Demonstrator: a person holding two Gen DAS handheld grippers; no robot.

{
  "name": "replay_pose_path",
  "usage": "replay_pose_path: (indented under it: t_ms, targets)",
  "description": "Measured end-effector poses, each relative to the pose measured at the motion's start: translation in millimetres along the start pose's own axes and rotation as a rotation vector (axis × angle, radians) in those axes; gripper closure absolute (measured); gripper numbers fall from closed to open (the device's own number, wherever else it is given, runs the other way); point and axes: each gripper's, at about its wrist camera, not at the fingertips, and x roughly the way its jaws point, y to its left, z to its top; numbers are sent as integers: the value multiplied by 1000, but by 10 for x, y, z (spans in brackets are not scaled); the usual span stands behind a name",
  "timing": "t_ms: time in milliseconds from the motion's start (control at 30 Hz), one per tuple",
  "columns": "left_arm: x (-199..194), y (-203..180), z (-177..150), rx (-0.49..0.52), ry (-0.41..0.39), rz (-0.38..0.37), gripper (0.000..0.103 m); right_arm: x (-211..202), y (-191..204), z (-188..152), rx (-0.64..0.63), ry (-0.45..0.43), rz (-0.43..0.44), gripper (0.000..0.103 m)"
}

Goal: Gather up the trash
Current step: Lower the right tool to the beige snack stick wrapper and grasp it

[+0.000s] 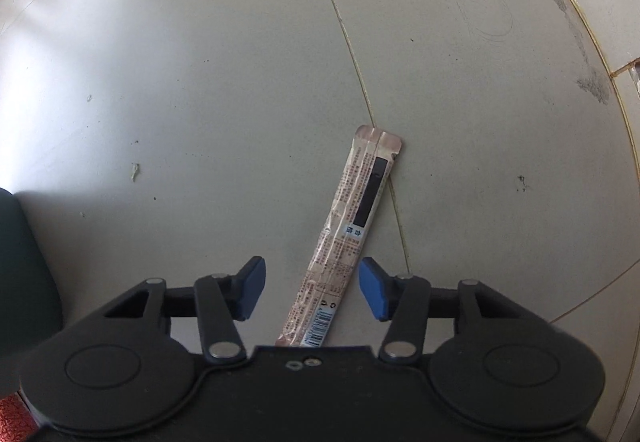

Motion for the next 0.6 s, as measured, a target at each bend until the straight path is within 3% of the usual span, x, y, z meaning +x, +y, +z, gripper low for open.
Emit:
replay_pose_path:
  t_ms: [167,467,500,600]
  targets:
    - [3,-13,-3,4,0,9,95,52,25,-16,-1,-5,-50,79]
    - [15,-32,-9,7,-3,14,95,-82,-17,-125,-48,-39,-62,93]
    - [15,-29,-10,6,-4,14,95,-104,-27,-140,-55,-44,-62,103]
    - [15,-37,-9,7,-4,12,95,-148,-89,-144,-60,-46,-61,103]
